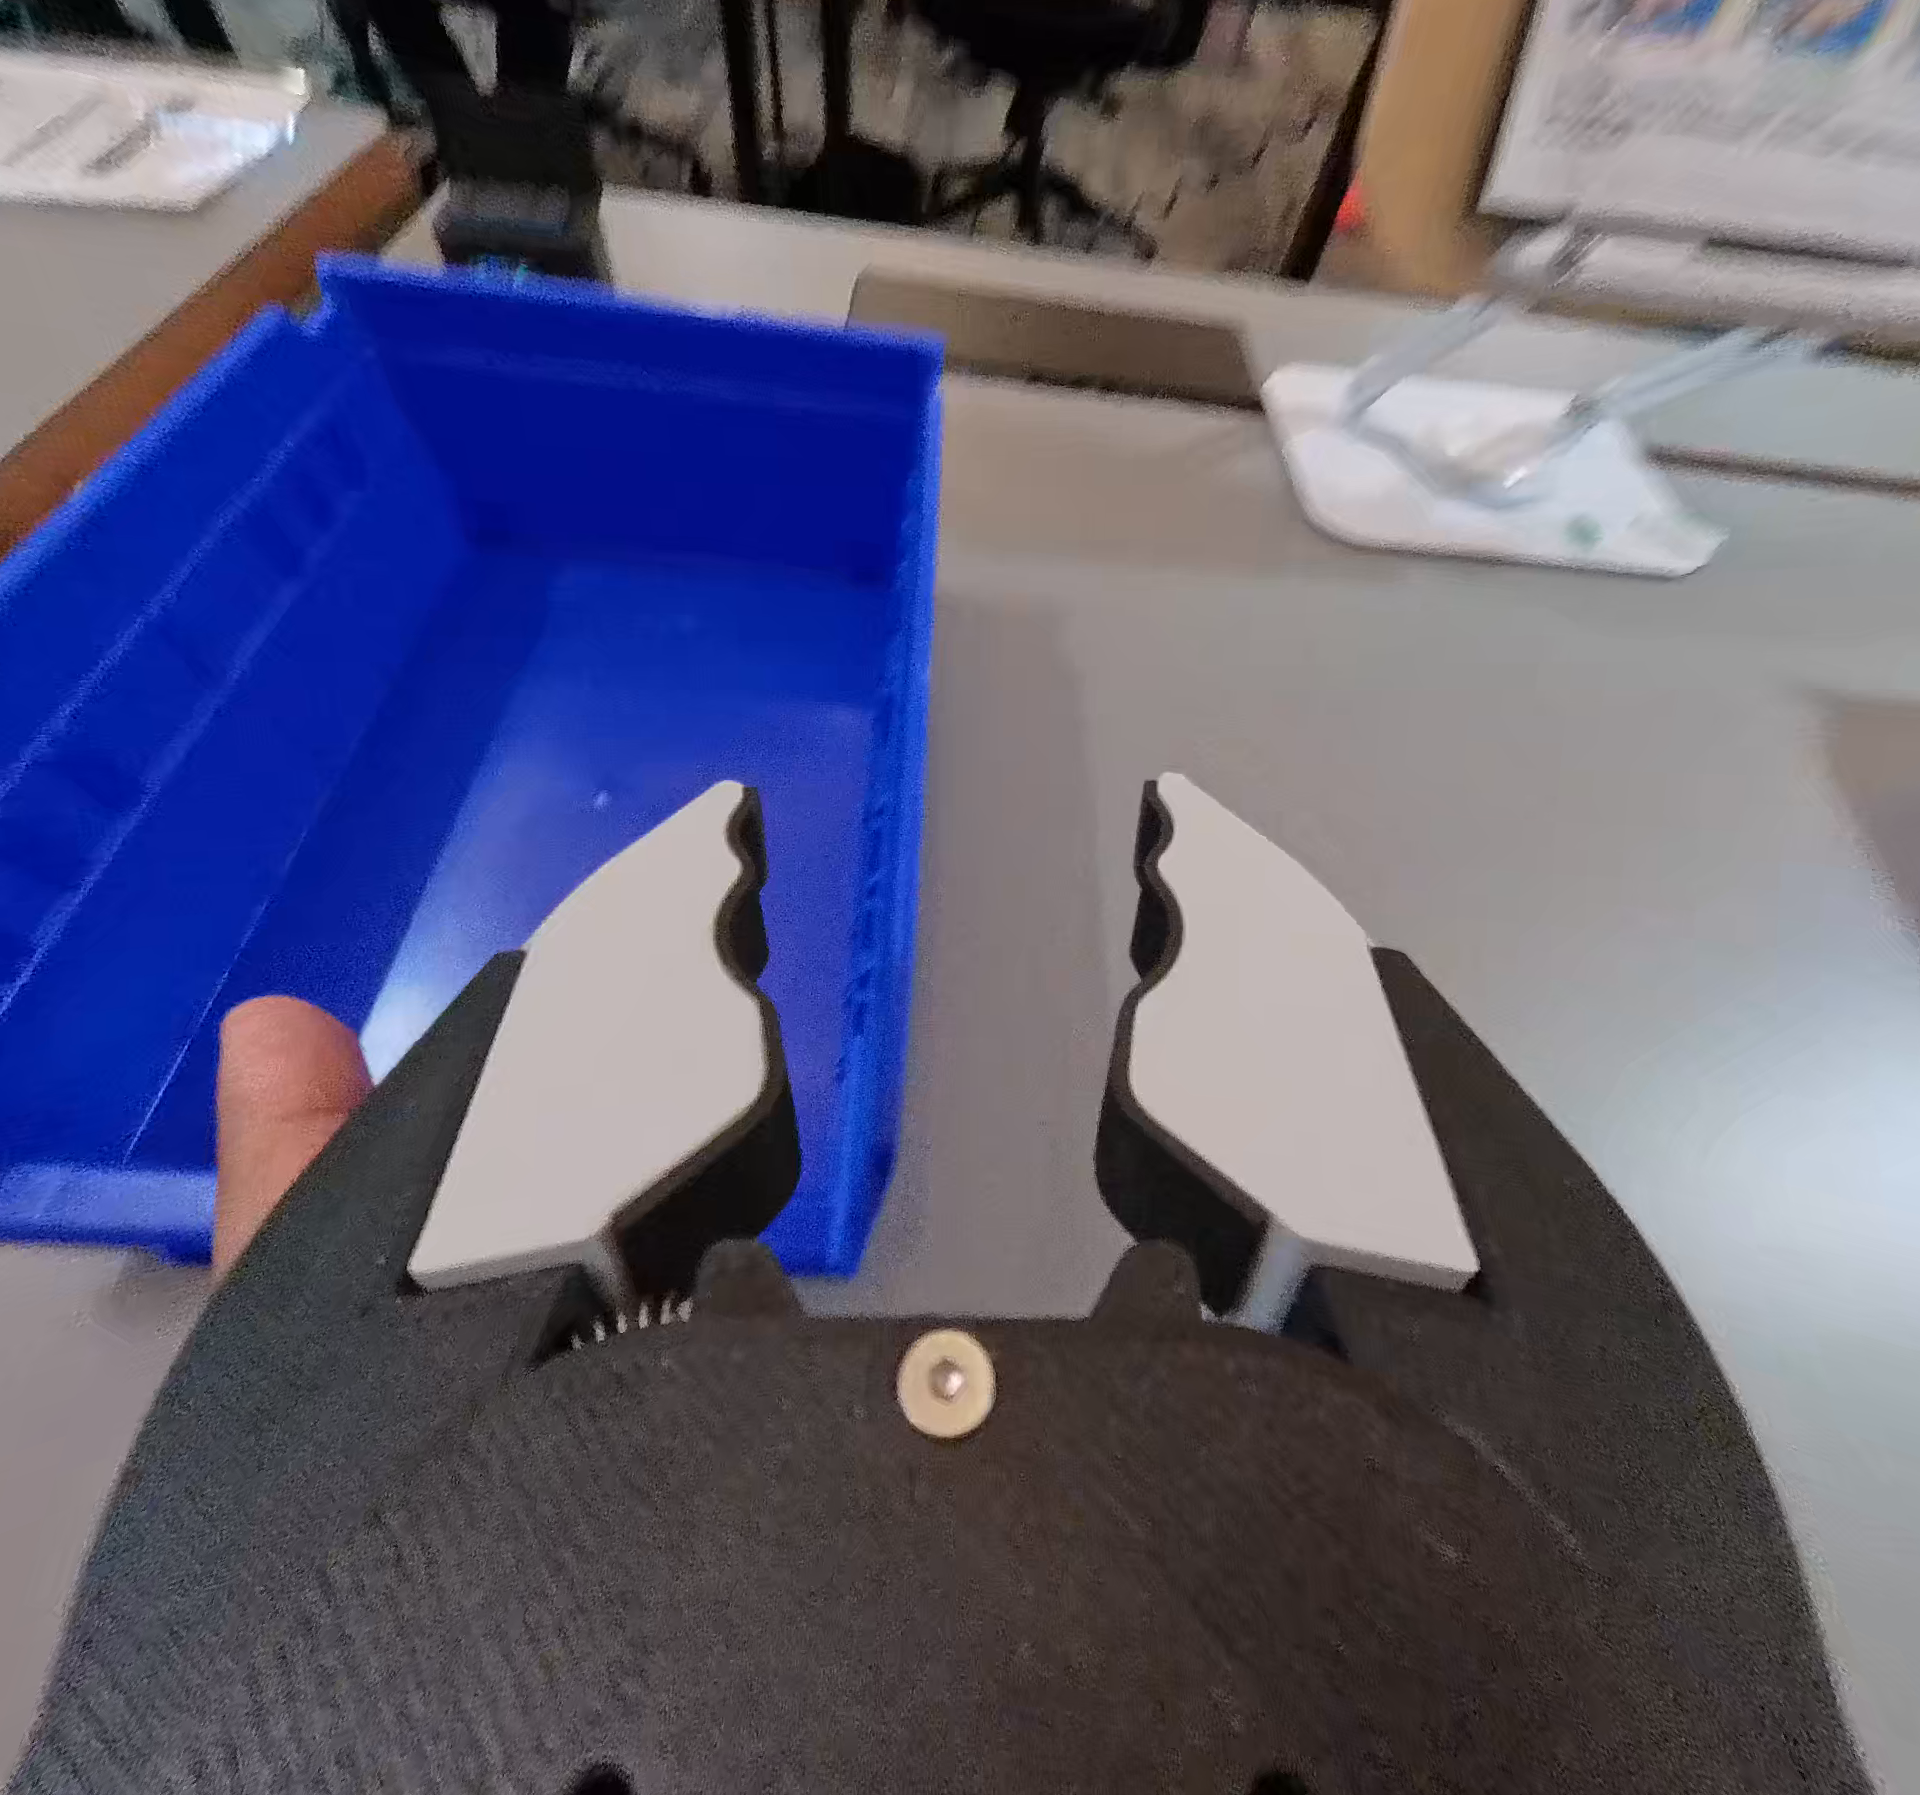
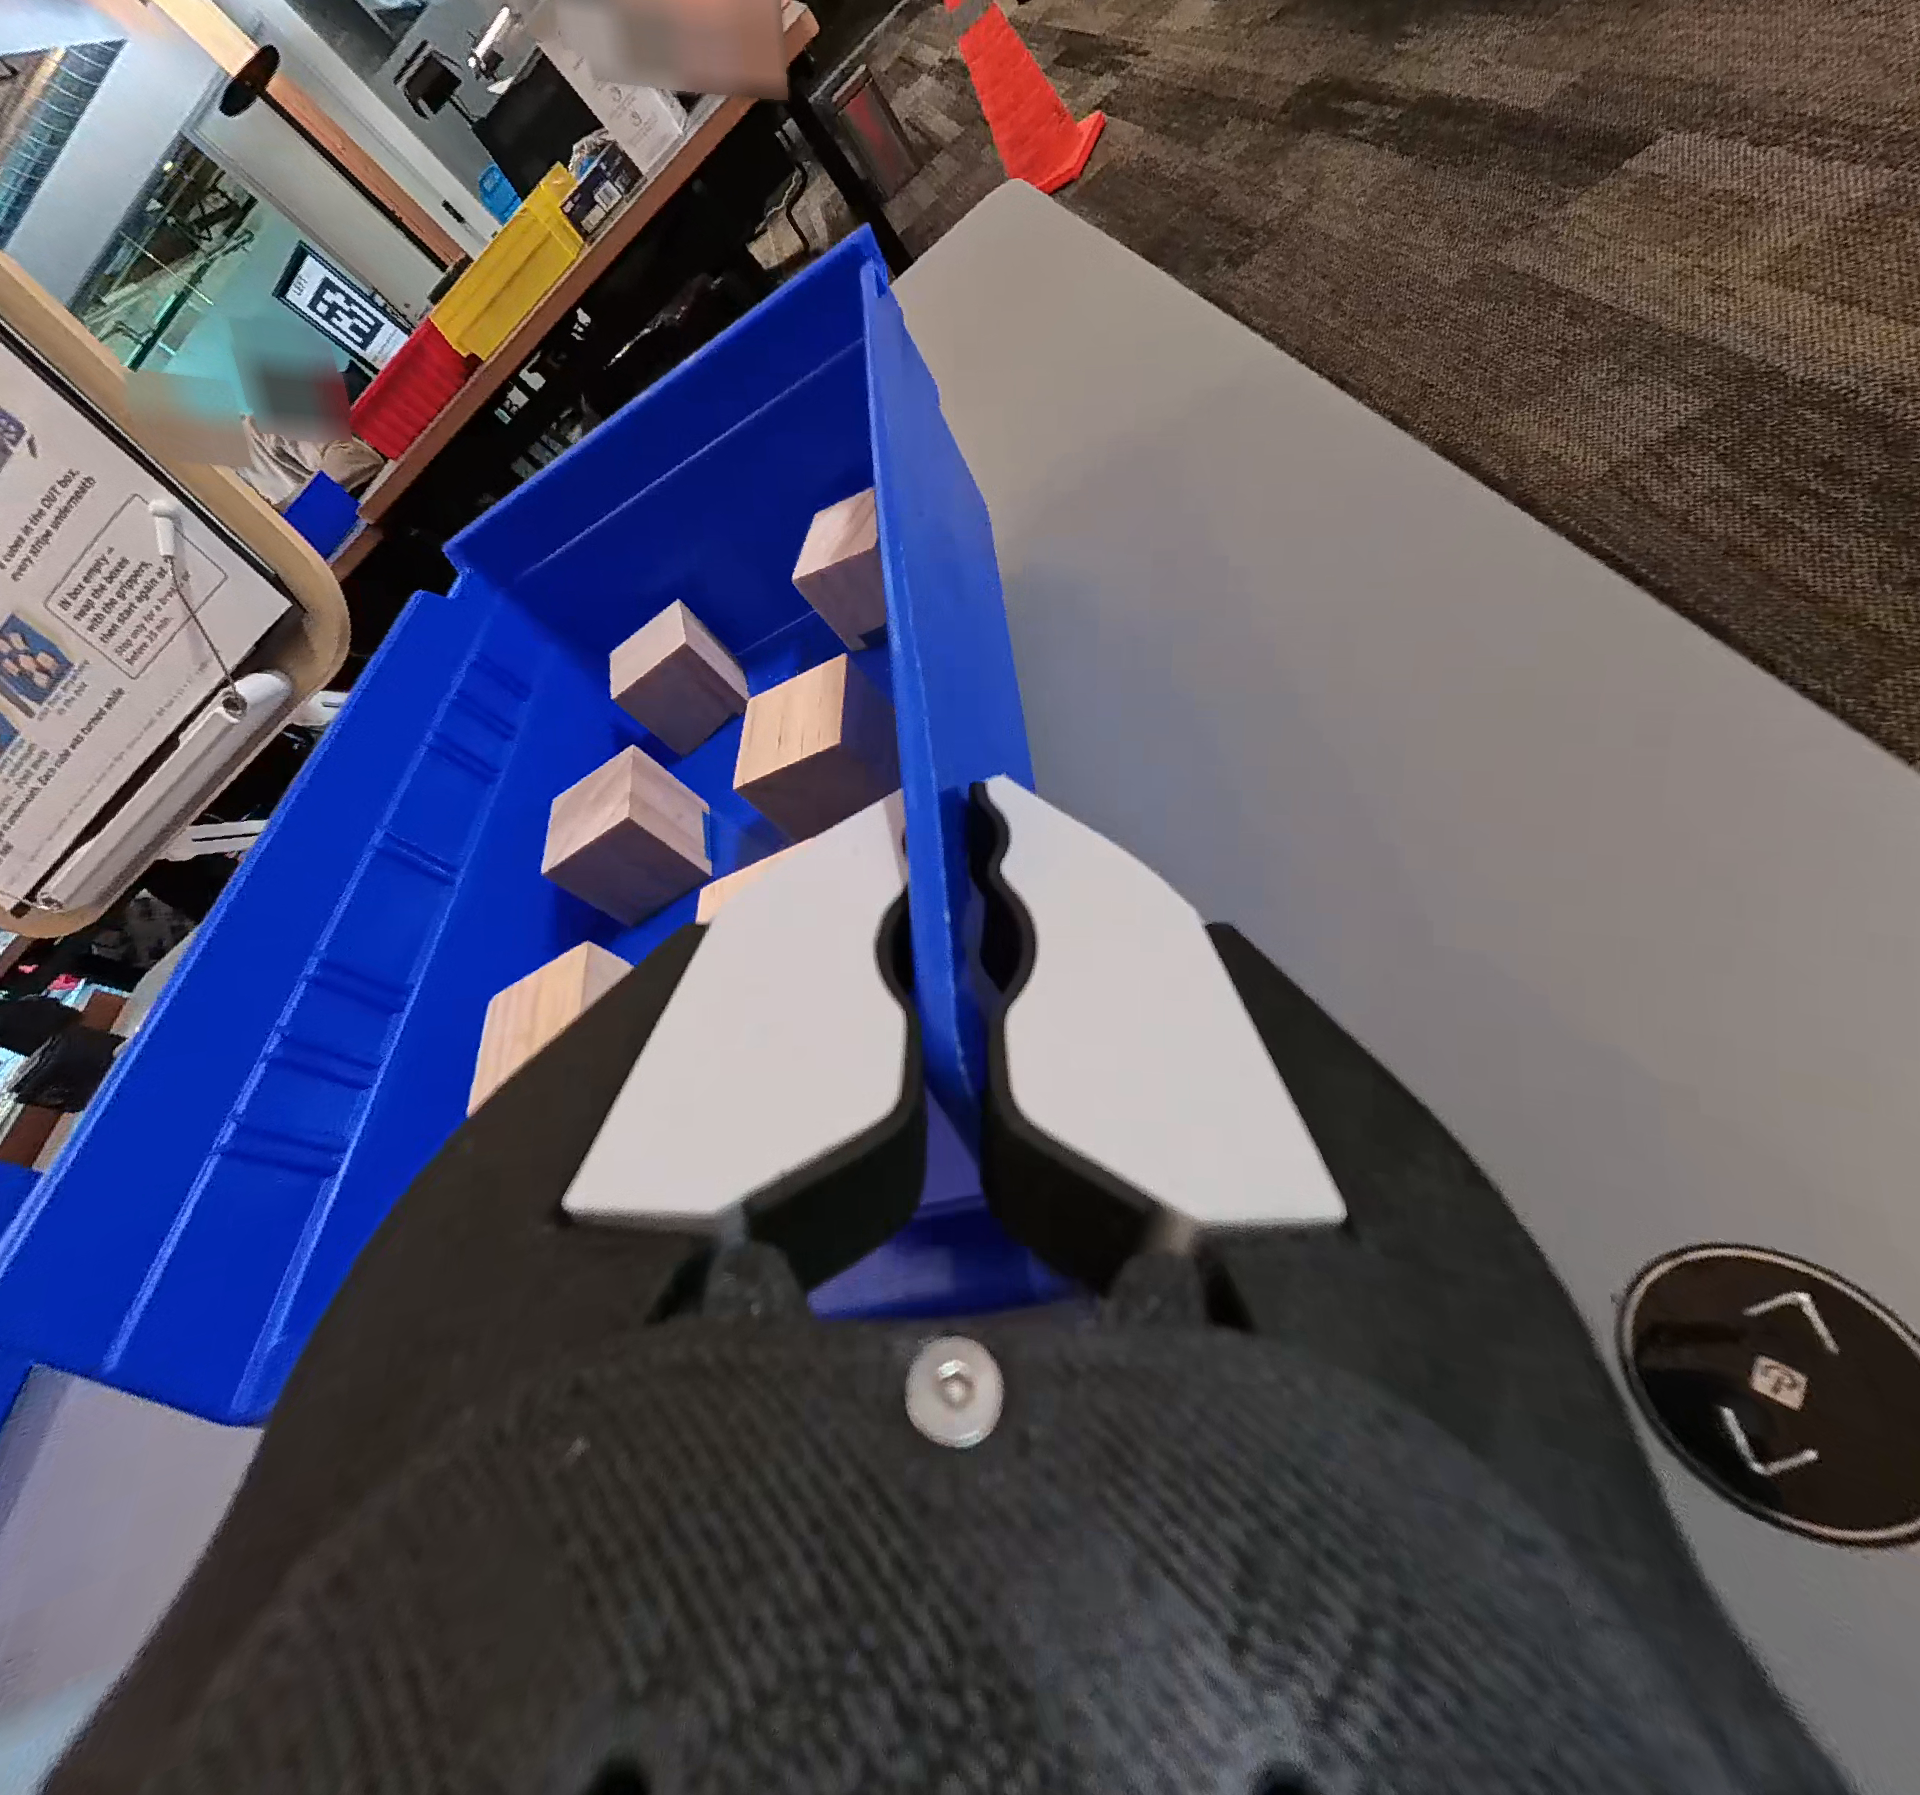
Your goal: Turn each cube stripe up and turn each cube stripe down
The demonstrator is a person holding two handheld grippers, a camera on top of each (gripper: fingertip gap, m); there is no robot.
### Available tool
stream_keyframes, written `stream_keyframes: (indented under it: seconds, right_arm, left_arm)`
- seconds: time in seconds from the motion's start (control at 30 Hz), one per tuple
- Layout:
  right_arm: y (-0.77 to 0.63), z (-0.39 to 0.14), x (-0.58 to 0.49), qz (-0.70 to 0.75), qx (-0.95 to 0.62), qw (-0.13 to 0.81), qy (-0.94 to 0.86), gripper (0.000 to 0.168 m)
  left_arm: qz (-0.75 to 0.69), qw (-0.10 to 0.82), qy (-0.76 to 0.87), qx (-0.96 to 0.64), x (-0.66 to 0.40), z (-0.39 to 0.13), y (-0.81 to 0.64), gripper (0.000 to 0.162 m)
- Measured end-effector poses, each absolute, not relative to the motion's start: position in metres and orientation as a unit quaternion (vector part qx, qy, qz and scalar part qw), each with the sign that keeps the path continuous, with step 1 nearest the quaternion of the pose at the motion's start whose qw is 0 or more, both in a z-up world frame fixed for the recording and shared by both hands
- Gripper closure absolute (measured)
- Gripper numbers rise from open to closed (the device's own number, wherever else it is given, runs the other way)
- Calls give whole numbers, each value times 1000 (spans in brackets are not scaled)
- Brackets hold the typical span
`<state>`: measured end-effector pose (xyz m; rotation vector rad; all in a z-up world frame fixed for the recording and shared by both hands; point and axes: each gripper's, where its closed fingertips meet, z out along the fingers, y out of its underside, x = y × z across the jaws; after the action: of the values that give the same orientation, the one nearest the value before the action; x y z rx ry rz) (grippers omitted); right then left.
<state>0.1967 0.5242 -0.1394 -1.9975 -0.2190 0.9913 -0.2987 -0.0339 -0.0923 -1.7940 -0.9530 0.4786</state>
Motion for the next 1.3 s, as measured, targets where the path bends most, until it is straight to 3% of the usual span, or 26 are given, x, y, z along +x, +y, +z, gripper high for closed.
stream_keyframes:
  seconds: [0.2,0.23,0.3,0.33,0.5,0.67,0.93,1.3]
  right_arm:
    - [516,-142,190,398,-809,421,-98,163]
    - [513,-141,187,397,-808,421,-104,163]
    - [505,-139,179,398,-807,420,-116,163]
    - [500,-138,173,400,-806,418,-123,163]
    - [461,-137,130,422,-802,389,-167,163]
    - [401,-127,59,434,-770,382,-271,163]
    - [298,-142,-75,482,-748,316,-329,163]
    - [142,-145,-243,484,-743,324,-329,162]
  left_arm:
    - [189,414,-408,-792,-306,-160,-40,104]
    - [203,406,-402,-795,-308,-164,-41,111]
    - [253,401,-381,-794,-314,-162,-45,154]
    - [259,401,-372,-796,-313,-162,-45,156]
    - [255,404,-361,-801,-315,-152,-49,157]
    - [302,425,-345,-781,-314,-102,-54,155]
    - [255,482,-363,-756,-307,-45,-77,156]
    - [390,497,-347,-693,-292,53,-149,156]
